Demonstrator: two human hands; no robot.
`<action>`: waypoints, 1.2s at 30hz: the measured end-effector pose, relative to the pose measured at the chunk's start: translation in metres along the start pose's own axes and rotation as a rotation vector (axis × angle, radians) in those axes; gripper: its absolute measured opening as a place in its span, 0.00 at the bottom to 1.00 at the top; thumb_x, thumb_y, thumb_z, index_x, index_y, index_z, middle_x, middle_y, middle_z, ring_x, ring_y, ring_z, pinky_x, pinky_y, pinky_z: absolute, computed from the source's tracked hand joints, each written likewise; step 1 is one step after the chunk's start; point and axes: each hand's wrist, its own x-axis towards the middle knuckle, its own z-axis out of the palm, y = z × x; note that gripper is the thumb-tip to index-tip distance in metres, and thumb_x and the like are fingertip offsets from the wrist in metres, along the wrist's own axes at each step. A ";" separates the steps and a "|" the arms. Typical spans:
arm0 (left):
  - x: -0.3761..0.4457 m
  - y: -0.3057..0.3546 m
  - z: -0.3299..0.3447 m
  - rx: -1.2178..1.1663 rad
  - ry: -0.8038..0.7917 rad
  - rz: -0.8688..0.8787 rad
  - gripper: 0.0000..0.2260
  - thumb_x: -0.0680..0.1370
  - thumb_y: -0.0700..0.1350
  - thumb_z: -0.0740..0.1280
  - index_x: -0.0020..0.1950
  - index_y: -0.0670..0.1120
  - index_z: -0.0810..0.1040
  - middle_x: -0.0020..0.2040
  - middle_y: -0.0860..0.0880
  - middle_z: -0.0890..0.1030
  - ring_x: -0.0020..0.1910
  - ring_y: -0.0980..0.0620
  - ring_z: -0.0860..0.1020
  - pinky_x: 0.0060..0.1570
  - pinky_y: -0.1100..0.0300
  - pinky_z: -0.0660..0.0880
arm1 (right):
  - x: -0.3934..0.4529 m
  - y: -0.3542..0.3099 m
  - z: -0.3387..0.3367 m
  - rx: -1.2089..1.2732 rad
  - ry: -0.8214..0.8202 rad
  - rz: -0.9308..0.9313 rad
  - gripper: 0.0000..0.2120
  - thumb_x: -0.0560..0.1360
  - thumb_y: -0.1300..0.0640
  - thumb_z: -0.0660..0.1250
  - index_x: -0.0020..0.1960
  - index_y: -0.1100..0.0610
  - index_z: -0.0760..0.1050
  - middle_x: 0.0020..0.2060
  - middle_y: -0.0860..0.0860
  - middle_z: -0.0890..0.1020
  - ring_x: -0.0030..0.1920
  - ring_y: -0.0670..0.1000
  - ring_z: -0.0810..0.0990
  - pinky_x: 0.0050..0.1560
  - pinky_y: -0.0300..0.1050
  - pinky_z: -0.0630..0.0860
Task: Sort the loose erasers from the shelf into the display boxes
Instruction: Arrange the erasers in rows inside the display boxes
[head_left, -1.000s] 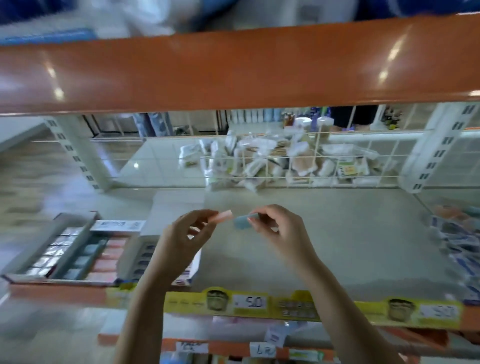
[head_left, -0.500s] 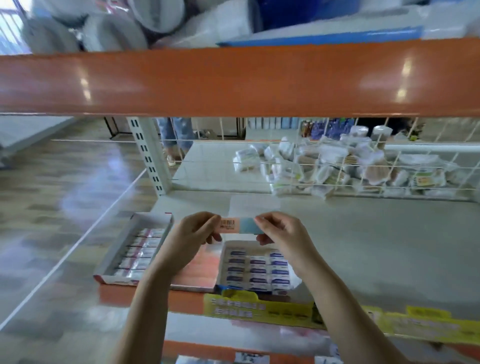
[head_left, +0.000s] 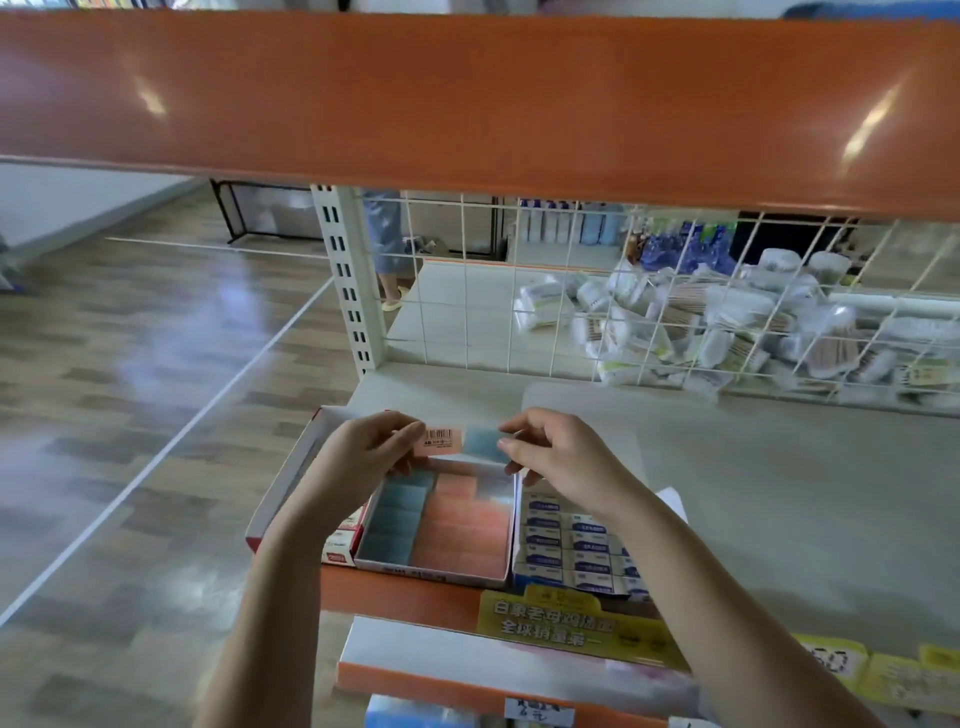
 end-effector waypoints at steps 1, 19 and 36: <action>0.000 -0.003 -0.003 0.011 0.010 -0.005 0.08 0.79 0.44 0.63 0.42 0.50 0.80 0.30 0.52 0.80 0.30 0.60 0.75 0.33 0.70 0.70 | 0.003 -0.002 0.002 -0.025 -0.013 -0.008 0.05 0.77 0.58 0.64 0.52 0.53 0.75 0.42 0.48 0.81 0.43 0.48 0.82 0.40 0.37 0.78; -0.004 -0.023 -0.036 0.013 0.070 -0.065 0.09 0.78 0.47 0.63 0.40 0.51 0.80 0.31 0.51 0.79 0.30 0.58 0.74 0.34 0.63 0.72 | 0.046 -0.013 0.044 -0.281 -0.041 -0.029 0.10 0.77 0.53 0.64 0.56 0.55 0.77 0.46 0.48 0.80 0.45 0.47 0.78 0.42 0.36 0.72; -0.014 -0.037 -0.048 0.002 0.085 -0.111 0.10 0.78 0.48 0.62 0.40 0.48 0.80 0.30 0.50 0.78 0.28 0.59 0.72 0.33 0.62 0.70 | 0.047 -0.005 0.079 -0.621 0.015 -0.100 0.10 0.77 0.54 0.65 0.54 0.57 0.79 0.50 0.53 0.82 0.50 0.51 0.79 0.49 0.40 0.73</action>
